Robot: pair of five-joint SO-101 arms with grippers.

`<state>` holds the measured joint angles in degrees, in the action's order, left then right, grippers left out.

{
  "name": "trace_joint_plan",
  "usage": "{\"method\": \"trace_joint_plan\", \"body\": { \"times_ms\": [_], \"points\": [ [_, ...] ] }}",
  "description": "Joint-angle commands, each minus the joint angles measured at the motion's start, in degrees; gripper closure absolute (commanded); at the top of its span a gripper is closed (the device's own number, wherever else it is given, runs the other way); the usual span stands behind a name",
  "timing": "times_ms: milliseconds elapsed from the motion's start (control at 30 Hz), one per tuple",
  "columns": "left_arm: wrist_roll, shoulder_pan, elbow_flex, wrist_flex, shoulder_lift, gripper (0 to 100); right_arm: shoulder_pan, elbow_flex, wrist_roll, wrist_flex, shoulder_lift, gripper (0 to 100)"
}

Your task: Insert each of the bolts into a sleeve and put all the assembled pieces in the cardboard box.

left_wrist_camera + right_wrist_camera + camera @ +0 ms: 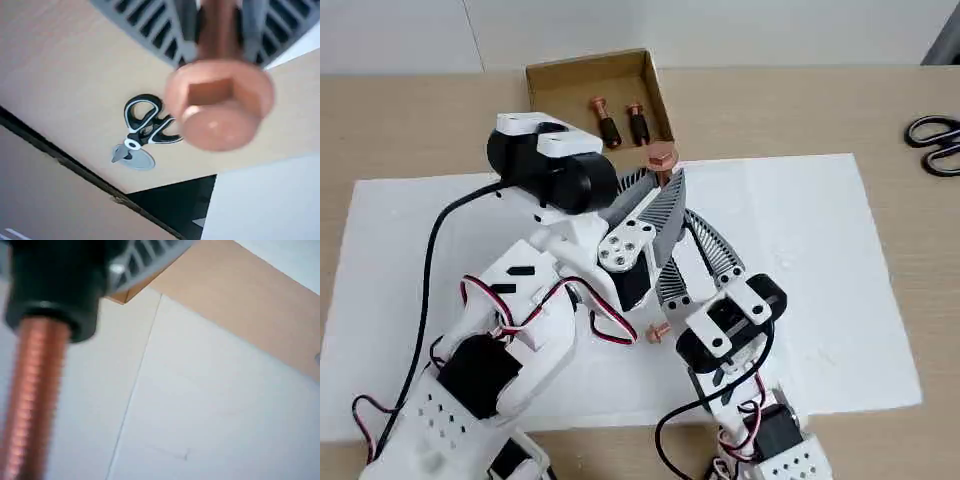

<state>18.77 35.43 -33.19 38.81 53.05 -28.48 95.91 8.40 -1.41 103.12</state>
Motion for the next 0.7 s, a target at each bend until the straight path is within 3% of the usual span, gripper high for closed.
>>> {"method": "trace_joint_plan", "body": {
  "times_ms": [0,267,533,667],
  "points": [
    [-3.7,0.0,-0.3,-3.5,0.0,99,0.0,0.4,-0.2,1.3,0.7,99.5],
    [-6.3,0.1,-9.6,-12.3,0.4,99,0.0,0.4,-0.2,1.3,0.7,99.5],
    [-6.3,0.0,-10.3,-12.0,0.5,99,0.0,0.4,-0.2,1.3,0.7,99.5],
    [-6.3,0.0,-10.1,-8.2,0.7,99,0.1,0.4,-0.2,1.3,0.7,99.5]
  ]
}}
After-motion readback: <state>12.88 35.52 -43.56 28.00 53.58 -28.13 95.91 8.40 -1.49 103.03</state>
